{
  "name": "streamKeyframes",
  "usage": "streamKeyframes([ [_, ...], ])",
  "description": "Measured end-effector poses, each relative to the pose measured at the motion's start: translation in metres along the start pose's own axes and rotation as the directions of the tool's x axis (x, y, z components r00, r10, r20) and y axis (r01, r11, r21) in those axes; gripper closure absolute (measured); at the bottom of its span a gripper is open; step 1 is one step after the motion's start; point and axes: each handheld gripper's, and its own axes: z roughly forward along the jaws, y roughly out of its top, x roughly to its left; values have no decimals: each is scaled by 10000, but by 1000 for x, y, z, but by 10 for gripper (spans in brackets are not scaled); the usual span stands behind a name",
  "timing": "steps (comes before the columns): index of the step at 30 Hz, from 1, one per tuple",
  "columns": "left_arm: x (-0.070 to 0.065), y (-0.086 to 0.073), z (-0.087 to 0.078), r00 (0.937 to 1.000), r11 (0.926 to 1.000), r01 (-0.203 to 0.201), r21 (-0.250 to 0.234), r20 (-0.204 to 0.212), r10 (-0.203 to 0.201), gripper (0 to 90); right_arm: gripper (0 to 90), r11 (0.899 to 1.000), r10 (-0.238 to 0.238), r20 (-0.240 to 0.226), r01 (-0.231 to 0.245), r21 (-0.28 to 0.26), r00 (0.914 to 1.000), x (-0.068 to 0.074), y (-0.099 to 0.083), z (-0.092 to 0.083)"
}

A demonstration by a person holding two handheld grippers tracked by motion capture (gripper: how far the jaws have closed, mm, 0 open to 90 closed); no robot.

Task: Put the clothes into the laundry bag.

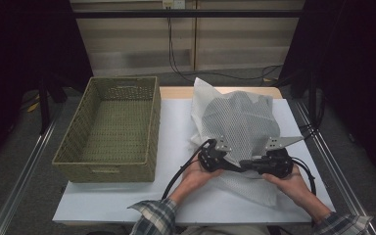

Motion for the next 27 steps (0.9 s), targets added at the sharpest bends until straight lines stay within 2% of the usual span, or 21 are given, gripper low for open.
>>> streamKeyframes([
  [1, 1, 3, 3, 9998, 9998, 137, -161, -156, -139, 871, 900, 10000, -63, -59, 63, 7, 10000, 1, 0, 0],
  [4, 9, 10, 9, 9973, 9996, 245, -159, -683, -255, 872, 900, 9999, -111, -278, 113, 65, 9996, 4, 0, 2],
  [7, 16, 11, 11, 9941, 9980, 480, -411, -949, -517, 873, 900, 10000, 30, -651, -30, -3, 9979, 7, 0, 1],
  [8, 18, 10, 11, 9939, 9989, 411, -232, -1018, -432, 873, 900, 10000, -4, -767, 1, -31, 9971, 7, 0, 0],
  [11, 19, 7, 13, 9923, 9990, 323, -316, -1182, -359, 872, 900, 10000, -12, -1225, 7, -45, 9925, 13, 0, -2],
  [13, 15, 7, 13, 9909, 9996, 134, -250, -1339, -166, 865, 900, 9999, -54, -1173, 72, 143, 9931, 16, -4, -1],
  [17, 13, 4, 3, 9965, 10000, -49, -21, -839, 47, 830, 900, 9981, 50, -848, 3, 622, 9964, 12, -11, 6],
  [19, 11, 0, -3, 9990, 9999, -103, -94, -444, 99, 784, 900, 9977, 36, -749, 15, 671, 9972, 9, -12, 8],
  [20, 9, -1, -9, 9988, 9996, -277, 49, -402, 279, 768, 900, 9974, 38, -680, 11, 715, 9977, 9, -11, 9],
  [21, 8, -3, -13, 9991, 9994, -279, -181, -338, 273, 756, 900, 9973, -2, -618, 48, 740, 9981, 8, -11, 10],
  [22, 8, -6, -21, 9991, 9992, -365, -179, -203, 362, 736, 900, 9971, 43, -562, 0, 756, 9984, 7, -11, 10],
  [24, 5, -11, -34, 9994, 9985, -263, -484, -217, 253, 733, 900, 9969, -14, -381, 44, 787, 9993, 5, -12, 11],
  [25, 4, -13, -42, 9996, 9987, -193, -465, -206, 183, 722, 900, 9968, 27, -381, 3, 801, 9993, 4, -12, 12],
  [27, 3, -19, -55, 9992, 9976, -313, -610, -269, 297, 681, 900, 9968, 23, -323, 3, 797, 9995, 2, -12, 12],
])
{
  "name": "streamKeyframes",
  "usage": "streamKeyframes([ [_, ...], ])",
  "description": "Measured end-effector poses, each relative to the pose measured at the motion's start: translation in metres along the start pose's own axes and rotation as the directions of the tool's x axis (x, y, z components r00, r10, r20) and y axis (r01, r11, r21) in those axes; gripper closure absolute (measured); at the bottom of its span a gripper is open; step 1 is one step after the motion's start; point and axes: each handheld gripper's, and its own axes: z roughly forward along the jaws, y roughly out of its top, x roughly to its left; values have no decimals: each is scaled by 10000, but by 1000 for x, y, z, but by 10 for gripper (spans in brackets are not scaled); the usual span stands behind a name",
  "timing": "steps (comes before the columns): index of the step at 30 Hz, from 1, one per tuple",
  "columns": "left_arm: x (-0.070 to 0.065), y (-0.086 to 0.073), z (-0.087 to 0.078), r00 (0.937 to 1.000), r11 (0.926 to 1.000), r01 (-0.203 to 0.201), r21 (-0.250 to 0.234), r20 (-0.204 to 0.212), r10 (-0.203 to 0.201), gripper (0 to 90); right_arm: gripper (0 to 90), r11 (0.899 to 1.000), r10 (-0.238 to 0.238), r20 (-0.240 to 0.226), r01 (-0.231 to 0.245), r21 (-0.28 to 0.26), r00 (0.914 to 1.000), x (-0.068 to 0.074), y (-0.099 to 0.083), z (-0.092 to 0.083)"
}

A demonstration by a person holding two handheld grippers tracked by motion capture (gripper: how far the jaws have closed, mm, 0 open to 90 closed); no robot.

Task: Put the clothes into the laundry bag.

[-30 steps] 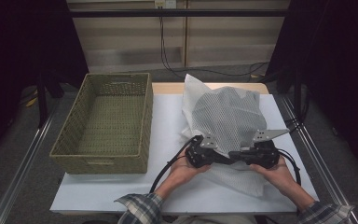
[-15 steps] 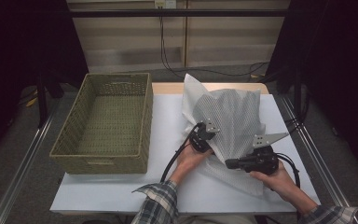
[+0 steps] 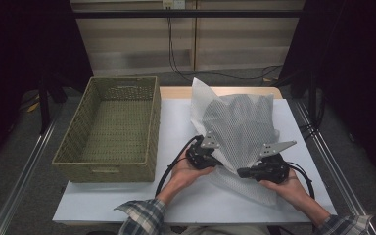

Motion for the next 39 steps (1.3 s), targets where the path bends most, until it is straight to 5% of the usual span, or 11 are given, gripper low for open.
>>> streamKeyframes([
  [5, 7, -20, -16, 9987, 9987, 410, 318, -311, -400, 569, 900, 10000, 56, 206, -58, 57, 9998, -3, 1, 0],
  [11, 7, -31, -1, 9994, 9943, 37, 1067, -346, 0, 488, 900, 9999, 124, 354, -125, 21, 9993, -8, 1, -1],
  [13, 10, -31, 1, 9991, 9952, 260, 941, -348, -228, 548, 900, 9999, 139, 384, -140, 4, 9992, -8, 1, -1],
  [17, 6, -29, -1, 9994, 9931, 278, 1143, -231, -253, 884, 900, 9997, 219, 458, -217, -60, 9987, -9, 1, -3],
  [21, 0, -28, -11, 9999, 9825, -61, 1860, -126, 86, 900, 900, 9994, 302, 506, -292, -202, 9983, -11, 2, -5],
  [28, -18, -47, -45, 9988, 9893, 263, 1436, 377, -320, 900, 900, 9983, 403, 630, -376, -436, 9972, -13, 6, -5],
  [34, -37, -55, -61, 9942, 9903, -8, 1388, 1062, -141, 900, 900, 9982, 470, 807, -438, -414, 9956, -14, 10, 0],
  [39, -34, -50, -69, 9967, 9982, 458, 386, 654, -482, 861, 900, 9988, 420, 752, -400, -280, 9963, -13, 10, 5],
])
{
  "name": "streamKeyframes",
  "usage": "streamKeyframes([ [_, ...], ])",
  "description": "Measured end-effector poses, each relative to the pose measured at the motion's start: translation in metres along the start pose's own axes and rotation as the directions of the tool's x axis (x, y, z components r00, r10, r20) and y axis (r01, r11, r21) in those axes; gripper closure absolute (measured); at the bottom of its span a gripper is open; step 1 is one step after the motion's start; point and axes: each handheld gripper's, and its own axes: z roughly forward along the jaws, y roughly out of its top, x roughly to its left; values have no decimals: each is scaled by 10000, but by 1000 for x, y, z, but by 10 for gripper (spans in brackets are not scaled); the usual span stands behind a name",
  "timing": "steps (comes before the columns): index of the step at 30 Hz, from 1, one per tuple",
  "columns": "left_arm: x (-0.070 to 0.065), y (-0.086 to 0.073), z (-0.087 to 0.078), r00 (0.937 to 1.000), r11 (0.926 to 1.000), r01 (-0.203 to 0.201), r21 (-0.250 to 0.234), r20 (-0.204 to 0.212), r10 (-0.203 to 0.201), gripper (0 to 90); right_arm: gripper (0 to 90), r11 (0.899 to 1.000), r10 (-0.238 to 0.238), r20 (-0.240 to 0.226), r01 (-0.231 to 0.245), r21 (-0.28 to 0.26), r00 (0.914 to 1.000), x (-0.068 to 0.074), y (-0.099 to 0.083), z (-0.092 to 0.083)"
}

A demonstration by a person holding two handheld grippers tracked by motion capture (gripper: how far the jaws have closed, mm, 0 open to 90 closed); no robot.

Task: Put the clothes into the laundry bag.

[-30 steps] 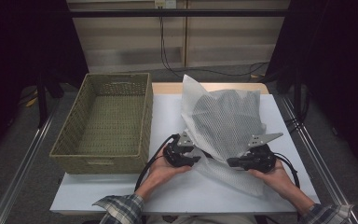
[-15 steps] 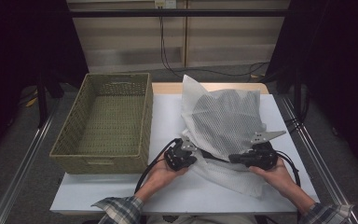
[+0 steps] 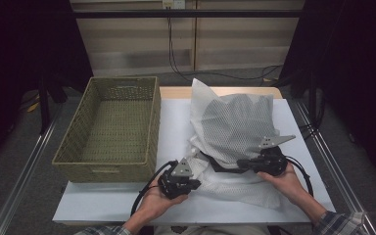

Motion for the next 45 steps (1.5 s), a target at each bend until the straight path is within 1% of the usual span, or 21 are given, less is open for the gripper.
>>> streamKeyframes([
  [2, 7, 5, 2, 9996, 10000, 60, -6, -258, -60, 815, 900, 10000, -1, 28, 1, 20, 10000, 0, 0, 1],
  [6, 20, 16, 12, 9985, 9991, 146, -406, -516, -167, 716, 900, 9999, -71, -175, 73, 113, 9998, 4, 0, 4],
  [11, 31, 21, 40, 9942, 9993, -229, 297, -1045, 259, 540, 900, 9983, -411, -739, 440, 380, 9964, 19, 0, 14],
  [12, 33, 20, 45, 9888, 9971, -431, 633, -1403, 517, 537, 900, 9981, -411, -783, 446, 432, 9961, 22, 0, 15],
  [13, 34, 19, 51, 9832, 9967, -377, 722, -1756, 499, 506, 900, 9974, -530, -881, 571, 439, 9947, 24, 1, 16],
  [14, 36, 17, 53, 9848, 9945, -389, 973, -1648, 546, 486, 900, 9972, -536, -941, 581, 461, 9941, 26, 1, 16],
  [15, 37, 15, 55, 9861, 9976, -213, 664, -1633, 319, 489, 900, 9973, -516, -1033, 568, 476, 9933, 27, 1, 16],
  [16, 37, 16, 54, 9823, 9974, -188, 693, -1847, 313, 505, 900, 9977, -445, -1128, 501, 467, 9926, 28, 0, 15],
  [17, 37, 16, 52, 9791, 9960, -210, 874, -1997, 381, 581, 900, 9976, -470, -1228, 528, 443, 9913, 28, 0, 13],
  [18, 38, 16, 50, 9781, 9944, -315, 1011, -2018, 515, 680, 900, 9980, -416, -1332, 474, 410, 9902, 29, 0, 10],
  [20, 37, 15, 48, 9791, 9945, -199, 1024, -1993, 401, 859, 900, 9987, -395, -1453, 436, 250, 9886, 29, -1, 5],
  [22, 35, 15, 42, 9838, 9927, -123, 1198, -1759, 334, 896, 900, 9991, -377, -1290, 397, 127, 9909, 28, -1, 2],
  [23, 33, 14, 37, 9854, 9938, -204, 1095, -1657, 385, 897, 900, 9990, -417, -1258, 436, 124, 9912, 27, -2, 1],
  [26, 24, 12, 21, 9897, 9971, -3, 762, -1425, 112, 897, 900, 9993, -324, -1105, 341, 141, 9933, 23, -2, 2],
  [27, 19, 8, 15, 9896, 9978, -75, 654, -1430, 169, 897, 900, 9994, -300, -1041, 319, 162, 9941, 22, -2, 2],
  [28, 18, 6, 10, 9894, 9963, -240, 825, -1406, 355, 897, 900, 9996, -239, -968, 254, 141, 9950, 22, -2, 2],
  [29, 16, 3, 7, 9921, 9982, -64, 601, -1250, 139, 897, 900, 9996, -239, -962, 252, 124, 9951, 21, -2, 3],
  [32, 9, -4, -5, 9924, 9990, 83, 443, -1228, -28, 896, 900, 9995, -303, -683, 309, 77, 9972, 21, -2, 2],
  [38, 6, -10, -12, 9935, 9995, 231, 218, -1119, -205, 872, 900, 9994, -264, -314, 272, 233, 9992, 17, -5, 0],
  [39, 6, -9, -14, 9939, 9993, 134, 338, -1095, -96, 857, 900, 9992, -248, -287, 257, 295, 9993, 16, -6, 0],
  [45, 7, -3, -11, 9948, 9985, 215, -512, -985, -264, 716, 899, 9965, -394, -397, 422, 722, 9984, 19, -11, 4],
])
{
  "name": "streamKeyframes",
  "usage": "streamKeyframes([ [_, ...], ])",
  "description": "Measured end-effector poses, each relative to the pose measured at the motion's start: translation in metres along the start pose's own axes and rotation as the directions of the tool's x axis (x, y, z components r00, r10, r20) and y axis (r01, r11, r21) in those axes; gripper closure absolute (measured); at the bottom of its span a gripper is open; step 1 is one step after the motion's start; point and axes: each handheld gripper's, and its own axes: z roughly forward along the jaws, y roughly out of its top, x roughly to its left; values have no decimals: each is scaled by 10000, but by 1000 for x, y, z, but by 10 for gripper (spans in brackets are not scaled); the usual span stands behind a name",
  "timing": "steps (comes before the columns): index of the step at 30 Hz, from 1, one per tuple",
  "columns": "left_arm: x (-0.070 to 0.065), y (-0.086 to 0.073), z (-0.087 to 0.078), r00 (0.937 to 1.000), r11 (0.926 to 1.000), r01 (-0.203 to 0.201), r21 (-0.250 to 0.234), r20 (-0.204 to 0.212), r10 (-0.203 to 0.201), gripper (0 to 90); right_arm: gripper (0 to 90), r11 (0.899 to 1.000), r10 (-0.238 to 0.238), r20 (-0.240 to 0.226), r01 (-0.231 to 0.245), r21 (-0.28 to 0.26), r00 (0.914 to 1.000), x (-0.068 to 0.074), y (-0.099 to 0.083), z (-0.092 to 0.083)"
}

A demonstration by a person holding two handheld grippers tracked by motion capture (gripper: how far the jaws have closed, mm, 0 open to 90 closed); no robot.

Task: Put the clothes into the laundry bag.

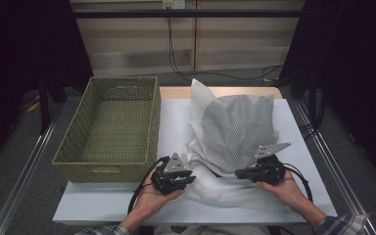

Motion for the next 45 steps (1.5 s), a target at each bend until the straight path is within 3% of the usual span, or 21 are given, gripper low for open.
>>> streamKeyframes([
  [5, 2, 9, 14, 9997, 9997, -221, 55, -143, 222, 630, 900, 9981, -226, -194, 237, 563, 9996, 6, -3, 5],
  [8, 3, 16, 29, 9985, 9984, -553, 66, -14, 553, 600, 900, 9977, -270, -417, 295, 605, 9988, 10, -3, 5],
  [12, 3, 23, 50, 9970, 9972, -718, 201, 304, 712, 594, 900, 9991, -240, -304, 250, 333, 9993, 8, -3, 0],
  [17, -3, 25, 56, 9929, 9929, -890, 785, 857, 822, 738, 900, 9996, 82, 275, -75, -256, 9996, -2, 1, -10],
  [18, -5, 23, 56, 9937, 9931, -786, 864, 861, 712, 730, 900, 9992, 125, 327, -113, -375, 9994, -5, 2, -12],
  [19, -5, 22, 56, 9915, 9905, -1002, 941, 923, 915, 712, 900, 9988, 147, 396, -129, -462, 9991, -7, 2, -14],
  [20, -5, 22, 56, 9930, 9894, -904, 1133, 858, 809, 699, 900, 9985, 186, 416, -165, -518, 9990, -8, 3, -15],
  [22, -4, 22, 62, 9928, 9932, -687, 945, 1047, 587, 691, 900, 9977, 198, 490, -165, -660, 9986, -9, 5, -16],
  [23, -2, 24, 63, 9905, 9882, -900, 1236, 1144, 759, 680, 900, 9973, 210, 492, -175, -716, 9986, -8, 6, -17],
  [24, -3, 24, 69, 9911, 9899, -724, 1221, 1197, 577, 658, 900, 9967, 196, 505, -156, -799, 9985, -8, 8, -18],
  [26, -4, 25, 77, 9924, 9845, -958, 1467, 907, 831, 619, 900, 9950, 171, 474, -123, -994, 9987, -7, 11, -20],
  [30, -9, 34, 93, 9950, 9912, -637, 1164, 835, 541, 607, 900, 9947, 99, 316, -66, -1024, 9995, -4, 12, -21],
  [31, -9, 38, 96, 9926, 9858, -979, 1368, 846, 869, 635, 900, 9946, 107, 282, -77, -1040, 9995, -4, 11, -21],
  [35, -17, 49, 110, 9872, 9895, -949, 1088, 1381, 795, 816, 900, 9946, 100, 289, -70, -1035, 9995, -3, 11, -22],
  [37, -21, 53, 115, 9838, 9884, -1146, 1001, 1493, 989, 850, 900, 9945, 113, 285, -83, -1045, 9995, -4, 10, -22],
  [38, -20, 57, 117, 9823, 9832, -1366, 1209, 1448, 1186, 857, 900, 9944, 123, 243, -97, -1048, 9996, -5, 10, -22],
  [40, -17, 62, 122, 9888, 9890, -1068, 1021, 1151, 949, 863, 900, 9945, 163, 145, -148, -1036, 9998, -5, 10, -22],
  [41, -16, 63, 126, 9938, 9953, -642, 732, 951, 571, 865, 900, 9946, 175, 7, -173, -1024, 9998, -5, 9, -23],
  [42, -11, 68, 130, 9958, 9955, -672, 663, 667, 627, 866, 900, 9947, 173, -100, -182, -1008, 9998, -4, 9, -22],
  [44, -5, 72, 135, 9996, 9996, -145, 258, 251, 138, 867, 900, 9964, 55, -234, -75, -839, 9997, 0, 8, -20],
  [45, -2, 74, 137, 9999, 9993, 11, 376, 105, -15, 867, 900, 9968, 41, -294, -64, -802, 9996, 1, 8, -19],
])
